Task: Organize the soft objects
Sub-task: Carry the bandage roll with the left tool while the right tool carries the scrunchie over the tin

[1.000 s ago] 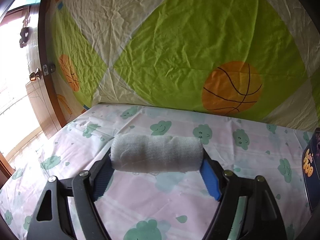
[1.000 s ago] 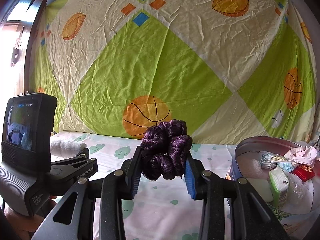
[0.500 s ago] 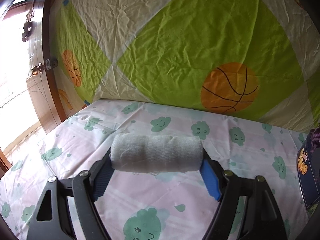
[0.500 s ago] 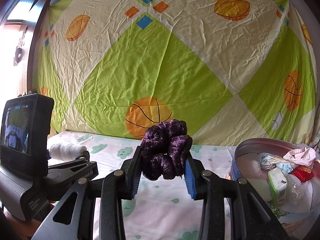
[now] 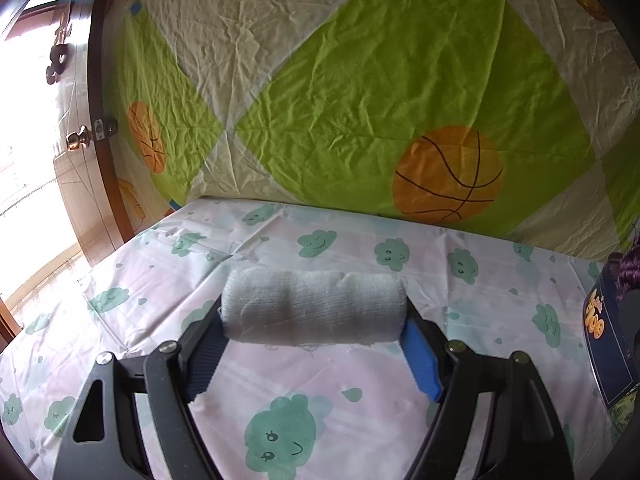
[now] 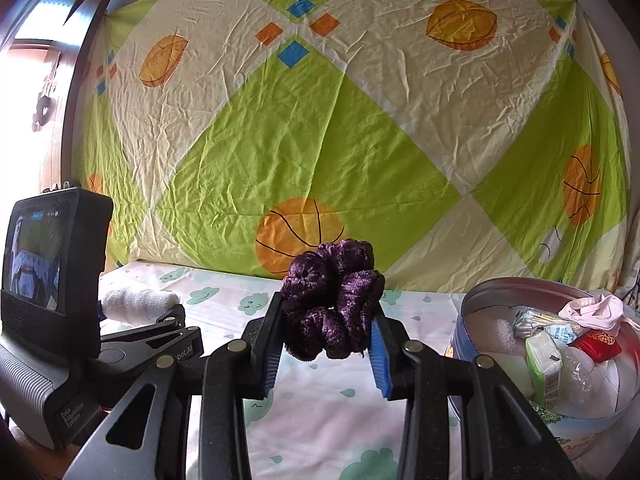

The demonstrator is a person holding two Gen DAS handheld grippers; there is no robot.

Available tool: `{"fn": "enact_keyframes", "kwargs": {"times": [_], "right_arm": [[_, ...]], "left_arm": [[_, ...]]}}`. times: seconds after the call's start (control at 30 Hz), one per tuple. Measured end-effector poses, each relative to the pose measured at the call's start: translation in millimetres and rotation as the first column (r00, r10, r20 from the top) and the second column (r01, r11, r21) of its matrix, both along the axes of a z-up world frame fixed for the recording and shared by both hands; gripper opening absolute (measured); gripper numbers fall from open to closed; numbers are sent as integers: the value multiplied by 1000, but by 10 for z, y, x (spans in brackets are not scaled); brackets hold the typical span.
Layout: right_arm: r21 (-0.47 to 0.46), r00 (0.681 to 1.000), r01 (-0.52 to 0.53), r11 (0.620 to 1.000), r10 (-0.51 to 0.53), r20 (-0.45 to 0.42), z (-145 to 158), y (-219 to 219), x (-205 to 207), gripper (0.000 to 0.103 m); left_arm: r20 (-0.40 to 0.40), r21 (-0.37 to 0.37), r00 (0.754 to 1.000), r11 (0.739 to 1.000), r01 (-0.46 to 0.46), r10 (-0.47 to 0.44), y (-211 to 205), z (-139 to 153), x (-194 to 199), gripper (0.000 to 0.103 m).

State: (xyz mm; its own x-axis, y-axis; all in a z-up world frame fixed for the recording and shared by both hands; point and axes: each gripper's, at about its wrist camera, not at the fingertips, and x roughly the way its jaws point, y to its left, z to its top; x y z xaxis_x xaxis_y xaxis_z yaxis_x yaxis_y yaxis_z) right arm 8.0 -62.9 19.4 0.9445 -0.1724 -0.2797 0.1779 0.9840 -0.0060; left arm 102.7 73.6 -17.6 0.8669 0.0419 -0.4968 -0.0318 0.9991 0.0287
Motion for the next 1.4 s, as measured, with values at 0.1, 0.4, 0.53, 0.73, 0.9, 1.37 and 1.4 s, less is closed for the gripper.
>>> {"fn": "enact_keyframes", "kwargs": {"times": [0.1, 0.4, 0.53, 0.73, 0.9, 1.37, 1.4], "right_arm": [[-4, 1000, -1, 1000, 1, 2, 6, 4, -28, 40], [-9, 1000, 8, 1000, -8, 10, 12, -8, -127, 40], [-9, 1000, 14, 1000, -14, 12, 17, -21, -184, 40], [-15, 1000, 19, 1000, -18, 16, 27, -40, -266, 40], [-24, 1000, 19, 1000, -18, 24, 36, -55, -335, 40], [-45, 999, 23, 999, -22, 41, 59, -124, -523, 40], [-47, 999, 24, 999, -22, 44, 61, -132, -543, 40]], "left_arm": [[3, 2, 1000, 1000, 4, -4, -15, -2, -29, 79], [9, -4, 1000, 1000, 16, -16, -46, -2, -136, 79], [9, -12, 1000, 1000, 19, -19, -48, -8, -176, 79], [10, -23, 1000, 999, 24, -24, -61, -3, -238, 79], [6, -33, 1000, 999, 29, -29, -86, -4, -279, 79], [8, -55, 998, 996, 65, -64, -197, 1, -444, 79], [8, -53, 998, 996, 68, -67, -215, 3, -452, 79]]}}
